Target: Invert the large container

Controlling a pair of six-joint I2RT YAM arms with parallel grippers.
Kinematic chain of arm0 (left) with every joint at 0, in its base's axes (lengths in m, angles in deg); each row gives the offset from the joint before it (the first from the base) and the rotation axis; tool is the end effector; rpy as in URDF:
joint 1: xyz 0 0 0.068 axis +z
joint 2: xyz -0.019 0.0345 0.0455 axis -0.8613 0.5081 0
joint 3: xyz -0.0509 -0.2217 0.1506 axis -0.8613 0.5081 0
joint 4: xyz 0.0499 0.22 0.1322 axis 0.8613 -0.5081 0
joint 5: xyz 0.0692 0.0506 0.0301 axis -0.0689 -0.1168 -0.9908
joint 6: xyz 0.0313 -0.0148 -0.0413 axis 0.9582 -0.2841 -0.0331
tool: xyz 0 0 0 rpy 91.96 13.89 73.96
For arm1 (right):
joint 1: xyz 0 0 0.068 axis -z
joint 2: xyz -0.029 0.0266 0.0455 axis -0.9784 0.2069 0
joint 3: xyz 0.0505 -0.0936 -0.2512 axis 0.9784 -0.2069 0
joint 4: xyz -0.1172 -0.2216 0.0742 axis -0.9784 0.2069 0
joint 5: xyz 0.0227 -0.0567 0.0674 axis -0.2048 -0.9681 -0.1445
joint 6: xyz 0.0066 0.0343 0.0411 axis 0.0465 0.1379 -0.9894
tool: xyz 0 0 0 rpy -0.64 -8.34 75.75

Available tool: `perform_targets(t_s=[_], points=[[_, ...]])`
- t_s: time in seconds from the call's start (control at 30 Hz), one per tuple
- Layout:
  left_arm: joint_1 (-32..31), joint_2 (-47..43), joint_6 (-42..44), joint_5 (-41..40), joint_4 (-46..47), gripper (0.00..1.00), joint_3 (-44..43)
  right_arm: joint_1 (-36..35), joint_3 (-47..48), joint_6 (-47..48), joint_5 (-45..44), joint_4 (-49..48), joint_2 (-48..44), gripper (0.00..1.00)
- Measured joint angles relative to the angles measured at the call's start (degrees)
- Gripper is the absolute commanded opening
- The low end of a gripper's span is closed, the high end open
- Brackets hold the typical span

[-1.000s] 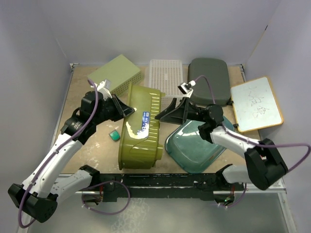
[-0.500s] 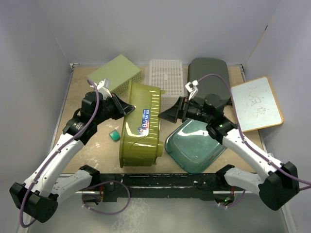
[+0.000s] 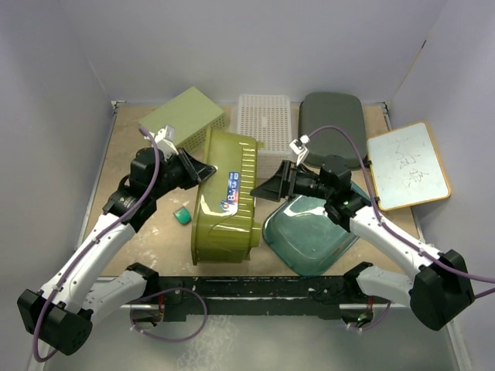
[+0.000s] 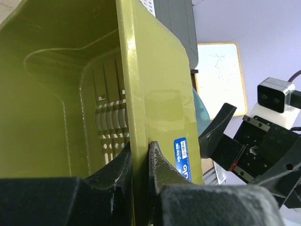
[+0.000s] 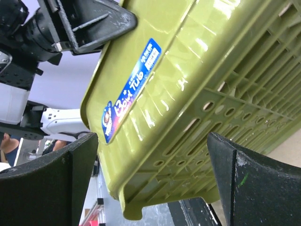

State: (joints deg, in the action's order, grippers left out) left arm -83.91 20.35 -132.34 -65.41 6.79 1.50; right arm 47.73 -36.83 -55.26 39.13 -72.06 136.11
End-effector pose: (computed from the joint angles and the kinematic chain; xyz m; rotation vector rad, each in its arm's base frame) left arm 0.1959 -0.0961 0.3305 -0.3164 2.0817 -0.9854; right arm 0.2075 0.1480 0.3022 -0.2603 1.8718 1.6204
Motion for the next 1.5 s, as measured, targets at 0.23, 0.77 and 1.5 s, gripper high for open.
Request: perform_targets(t_s=[0.23, 0.77, 1.5], points=[[0.02, 0.00, 0.00, 0.07, 0.72, 0.00, 0.39, 0.00, 0.94, -1.62, 1.53, -4.94, 1.44, 1.00], [0.83, 0.37, -0.76, -1.36, 4.79, 0.00, 2.64, 0.79, 0.48, -11.50, 5.73, -19.63, 6.82, 1.00], [0.83, -3.69, -1.70, -12.35, -1.62, 0.36, 1.53, -3.26, 1.33, -20.02, 5.62, -31.87, 12.92, 1.00]])
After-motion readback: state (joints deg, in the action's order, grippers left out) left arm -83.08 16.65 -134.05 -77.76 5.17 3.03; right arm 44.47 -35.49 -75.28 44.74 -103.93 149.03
